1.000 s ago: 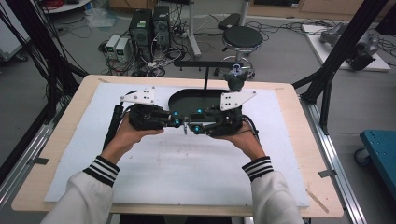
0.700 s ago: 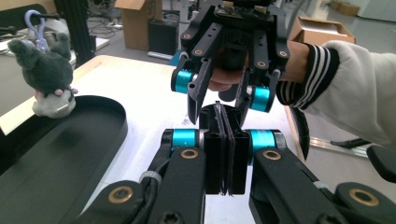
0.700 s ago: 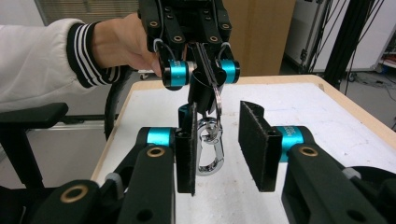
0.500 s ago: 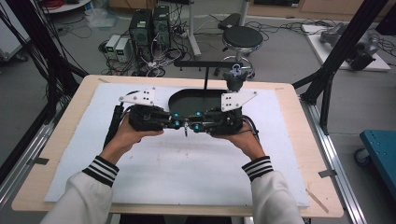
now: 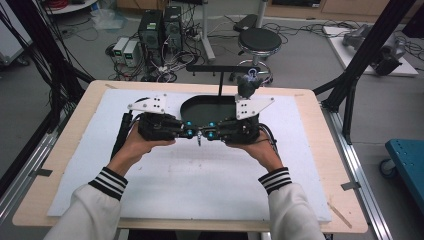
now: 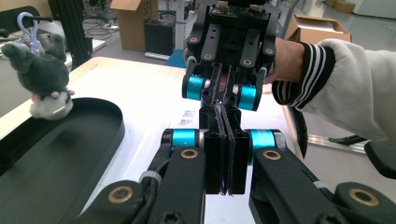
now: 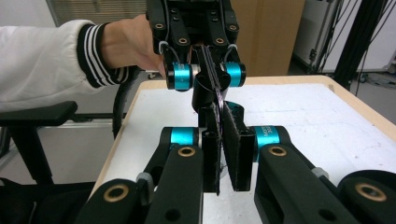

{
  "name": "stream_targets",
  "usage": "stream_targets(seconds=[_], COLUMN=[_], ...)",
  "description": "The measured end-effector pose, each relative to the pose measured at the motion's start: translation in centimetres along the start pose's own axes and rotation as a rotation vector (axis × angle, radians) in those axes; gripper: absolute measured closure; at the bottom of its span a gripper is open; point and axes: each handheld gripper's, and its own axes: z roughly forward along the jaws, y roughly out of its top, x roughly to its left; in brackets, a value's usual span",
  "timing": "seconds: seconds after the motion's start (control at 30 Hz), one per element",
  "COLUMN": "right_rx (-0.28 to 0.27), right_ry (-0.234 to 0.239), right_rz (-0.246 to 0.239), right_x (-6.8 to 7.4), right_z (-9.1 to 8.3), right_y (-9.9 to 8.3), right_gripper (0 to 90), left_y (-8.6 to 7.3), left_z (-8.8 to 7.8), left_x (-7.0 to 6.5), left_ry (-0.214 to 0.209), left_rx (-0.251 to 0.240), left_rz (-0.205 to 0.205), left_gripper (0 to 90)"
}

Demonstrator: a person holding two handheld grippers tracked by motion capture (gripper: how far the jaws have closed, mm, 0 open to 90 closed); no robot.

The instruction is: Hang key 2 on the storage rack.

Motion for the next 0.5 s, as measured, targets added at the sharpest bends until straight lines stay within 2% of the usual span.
stream_targets(seconds=[0.17,0.43,0.47,0.5], right_rx=[0.011,0.026,0.027,0.035], right_ry=[0.018,0.017,0.014,0.012], right_rz=[0.045,0.047,0.051,0.044], right_x=[-0.17,-0.03,0.02,0.0], right_z=[-0.08,-0.08,-0.09,-0.12], right_y=[-0.04,0.07,0.07,0.07], right_gripper=[87.9,88.8,88.8,88.8], left_y=[0.0,-0.13,-0.12,-0.08], left_z=[0.08,0.16,0.18,0.19], left_x=[-0.09,0.09,0.05,0.09], left_ry=[-0.004,-0.001,0.011,0.045], left_rx=[0.013,0.004,0.0,0.002], left_rz=[0.019,0.007,0.002,0.002], left_gripper=[88.0,83.0,78.0,68.8])
